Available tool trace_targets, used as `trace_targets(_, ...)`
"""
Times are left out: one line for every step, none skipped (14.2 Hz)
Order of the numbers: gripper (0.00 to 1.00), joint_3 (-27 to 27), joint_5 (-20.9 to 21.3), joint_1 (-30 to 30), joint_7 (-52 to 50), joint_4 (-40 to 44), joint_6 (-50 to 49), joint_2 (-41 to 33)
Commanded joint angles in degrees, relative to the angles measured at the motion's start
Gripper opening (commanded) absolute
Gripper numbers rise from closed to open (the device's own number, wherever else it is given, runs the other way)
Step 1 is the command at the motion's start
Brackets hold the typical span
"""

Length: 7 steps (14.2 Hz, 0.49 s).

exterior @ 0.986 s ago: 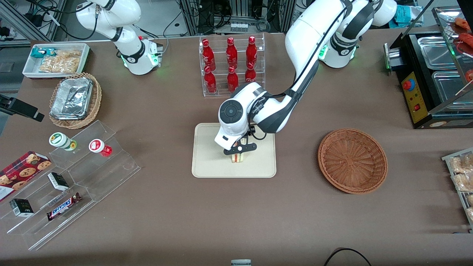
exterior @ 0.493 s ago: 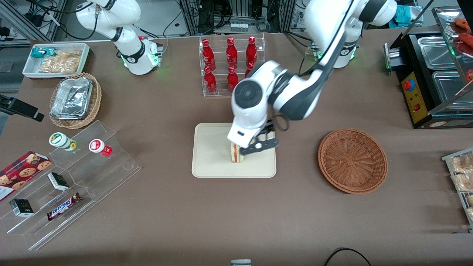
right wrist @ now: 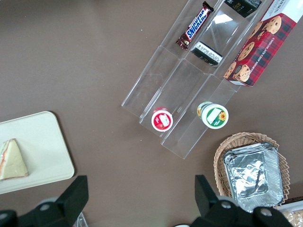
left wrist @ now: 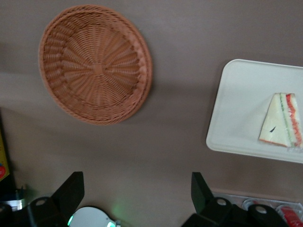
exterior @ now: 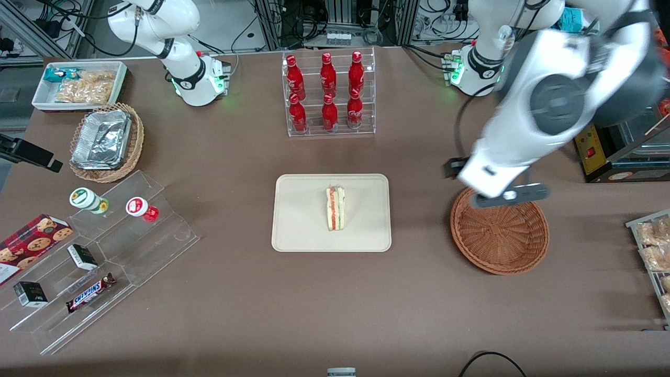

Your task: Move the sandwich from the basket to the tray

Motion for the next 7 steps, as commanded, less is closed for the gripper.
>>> trace_targets(1.00, -10.9, 0.8, 11.0, 0.7, -8.5, 0.6, -8.7)
trace_targets(1.00, -12.7, 1.4, 13.6, 0.7, -8.9, 0.5, -10.1)
trace_targets(1.00, -13.2, 1.4, 14.8, 1.2, -9.2, 0.2, -11.5)
trace_targets(1.00, -13.2, 1.4, 15.4, 2.8, -9.2, 0.2, -12.3)
trace_targets(1.00, -13.3, 1.4, 15.7, 4.5, -8.7, 0.2, -12.6)
trace_targets(1.00, -13.9, 1.4, 17.0, 5.6, -8.7, 0.1, -13.6)
trace_targets(1.00, -15.7, 1.2, 19.2, 5.8, -9.1, 0.3, -14.6)
